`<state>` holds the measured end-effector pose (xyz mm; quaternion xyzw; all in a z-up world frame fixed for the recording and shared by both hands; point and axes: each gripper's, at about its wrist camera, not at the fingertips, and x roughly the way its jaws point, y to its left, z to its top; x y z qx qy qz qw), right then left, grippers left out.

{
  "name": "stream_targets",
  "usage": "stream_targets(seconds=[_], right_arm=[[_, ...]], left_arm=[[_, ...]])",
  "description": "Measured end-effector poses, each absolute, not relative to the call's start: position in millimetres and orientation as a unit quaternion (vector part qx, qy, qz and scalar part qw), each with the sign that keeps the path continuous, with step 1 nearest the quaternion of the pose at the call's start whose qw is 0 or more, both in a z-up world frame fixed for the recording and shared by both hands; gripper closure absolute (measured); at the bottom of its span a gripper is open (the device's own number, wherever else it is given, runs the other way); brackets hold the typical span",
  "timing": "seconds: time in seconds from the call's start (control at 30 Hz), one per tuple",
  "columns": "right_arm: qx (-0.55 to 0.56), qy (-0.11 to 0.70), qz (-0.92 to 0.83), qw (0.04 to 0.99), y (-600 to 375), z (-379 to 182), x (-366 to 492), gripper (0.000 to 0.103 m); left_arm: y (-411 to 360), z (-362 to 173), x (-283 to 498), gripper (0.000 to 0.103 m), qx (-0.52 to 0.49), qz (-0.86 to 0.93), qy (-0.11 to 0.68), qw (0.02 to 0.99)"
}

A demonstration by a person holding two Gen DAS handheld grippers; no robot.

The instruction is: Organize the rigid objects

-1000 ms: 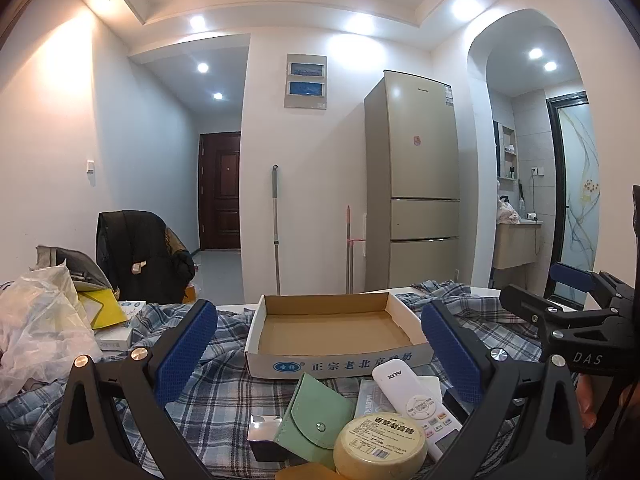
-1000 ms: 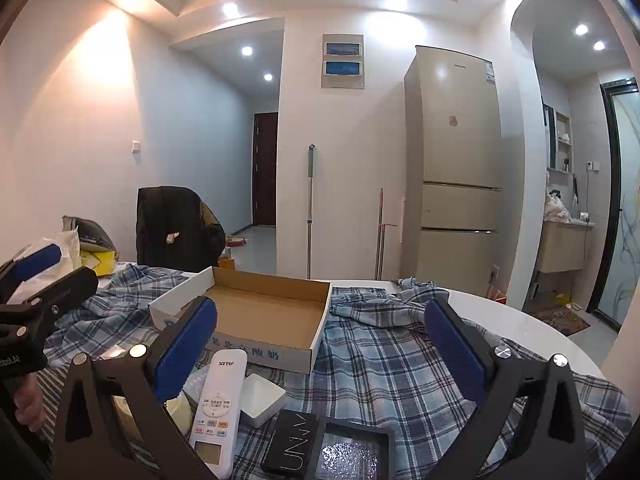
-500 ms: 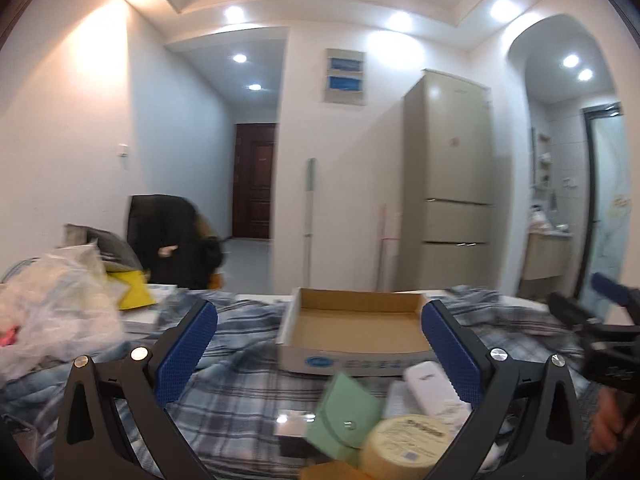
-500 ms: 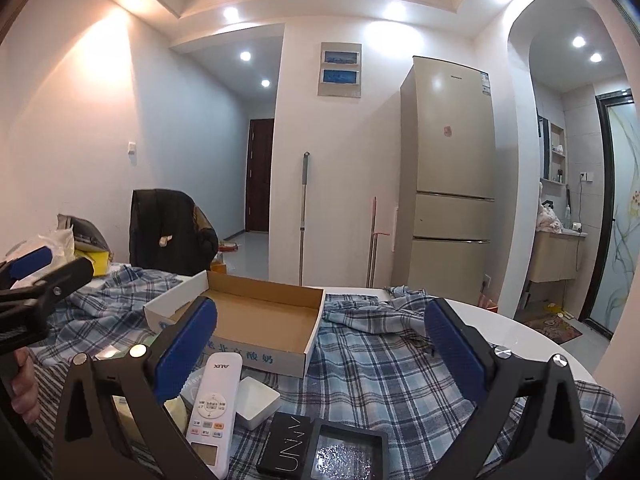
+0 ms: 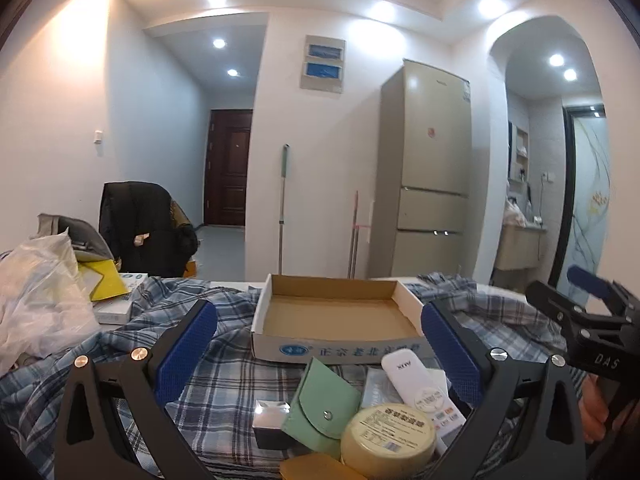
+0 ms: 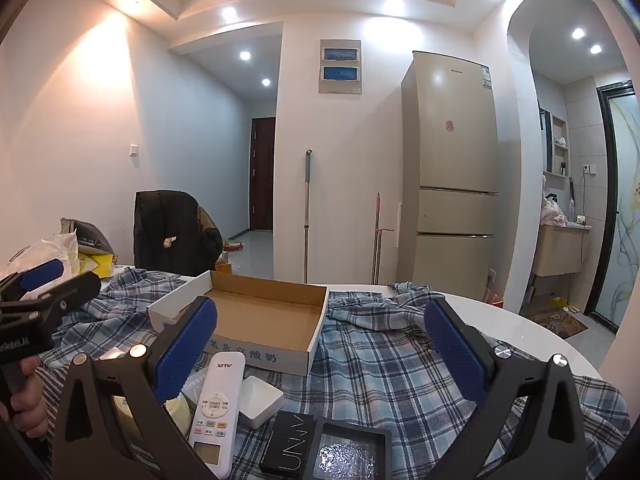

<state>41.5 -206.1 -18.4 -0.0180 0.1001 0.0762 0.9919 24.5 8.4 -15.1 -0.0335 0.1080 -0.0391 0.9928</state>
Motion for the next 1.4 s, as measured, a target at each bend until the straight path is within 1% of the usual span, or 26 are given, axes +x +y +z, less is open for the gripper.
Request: stream_targets(seconds=[0.17,0.3,0.4,0.77,1.17,1.4], right_arm=[[-0.017,0.098,0.079,0.992,-207,-18,41,0.0],[-0.022,0.121,0.109,0.986,-203,-21,46,0.0],[-0.021,0.118,0.111,0.987,-202,-22,45,0.0],[-0.013,0.122,0.105,0.987,-205,-22,46,0.0],[-0.008,0.131,0.09,0.987,-208,-22,50,0.0],[-0.025,0.116,0.083,0.989,-203,-20,43,0.0]], left_arm=[[10,-17,21,0.0,-0.035,-0.02,0.098,0.994],[11,-17,20,0.0,-0.039,-0.015,0.102,0.994],[10,-16,18,0.0,-0.037,-0.016,0.1,0.994],[5,-14,13,0.0,-0.033,-0.018,0.093,0.995],[5,-13,15,0.0,-0.033,-0.005,0.101,0.994],[7,-13,17,0.0,-0.038,-0.005,0.108,0.993]])
